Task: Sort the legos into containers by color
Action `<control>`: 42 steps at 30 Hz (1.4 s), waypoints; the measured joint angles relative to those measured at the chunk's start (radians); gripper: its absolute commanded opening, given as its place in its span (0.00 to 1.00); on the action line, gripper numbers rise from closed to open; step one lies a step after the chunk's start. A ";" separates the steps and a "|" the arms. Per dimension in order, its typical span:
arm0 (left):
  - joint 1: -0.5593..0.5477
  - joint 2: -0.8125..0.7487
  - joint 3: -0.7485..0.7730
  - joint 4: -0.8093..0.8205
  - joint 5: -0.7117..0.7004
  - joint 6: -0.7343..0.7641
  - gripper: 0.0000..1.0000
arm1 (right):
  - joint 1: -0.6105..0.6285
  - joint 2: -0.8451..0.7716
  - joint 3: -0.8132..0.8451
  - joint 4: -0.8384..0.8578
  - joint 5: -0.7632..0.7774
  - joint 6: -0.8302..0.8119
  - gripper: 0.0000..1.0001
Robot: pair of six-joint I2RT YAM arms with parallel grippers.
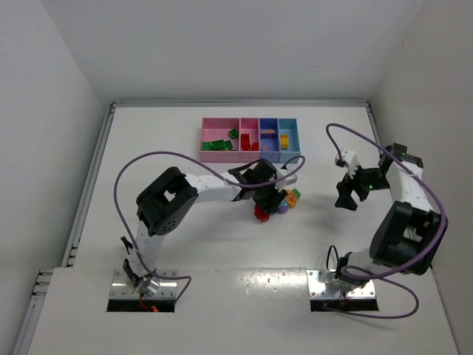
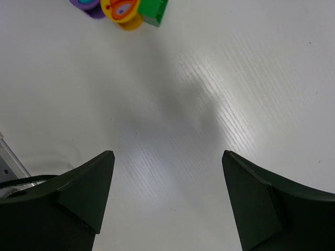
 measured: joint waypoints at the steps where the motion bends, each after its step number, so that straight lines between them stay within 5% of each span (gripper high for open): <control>1: 0.000 0.005 0.008 -0.001 -0.005 0.001 0.45 | 0.000 0.000 0.000 0.000 0.000 0.000 0.84; 7: -0.002 0.019 0.029 -0.004 -0.019 0.013 0.27 | 0.000 0.001 0.000 -0.001 0.000 0.000 0.84; 11: -0.002 0.019 0.029 -0.006 -0.016 0.029 0.59 | 0.000 0.001 0.001 -0.002 -0.001 0.000 0.84; 18: 0.036 -0.019 -0.030 0.006 0.032 0.023 0.65 | 0.028 0.004 0.011 -0.015 -0.034 0.007 0.89; 23: 0.086 -0.063 -0.089 -0.002 0.034 0.020 0.50 | 0.087 0.031 0.054 -0.020 -0.074 0.039 0.91; 29: 0.100 -0.073 -0.098 -0.013 0.019 0.020 0.16 | 0.142 0.042 0.072 -0.018 -0.104 0.080 0.91; 36: 0.148 -0.129 -0.151 -0.019 0.059 -0.037 0.01 | 0.204 0.063 0.116 -0.017 -0.214 0.226 0.91; 42: 0.296 -0.248 -0.179 0.026 0.119 -0.189 0.00 | 0.297 0.071 0.103 0.138 -0.372 0.594 0.91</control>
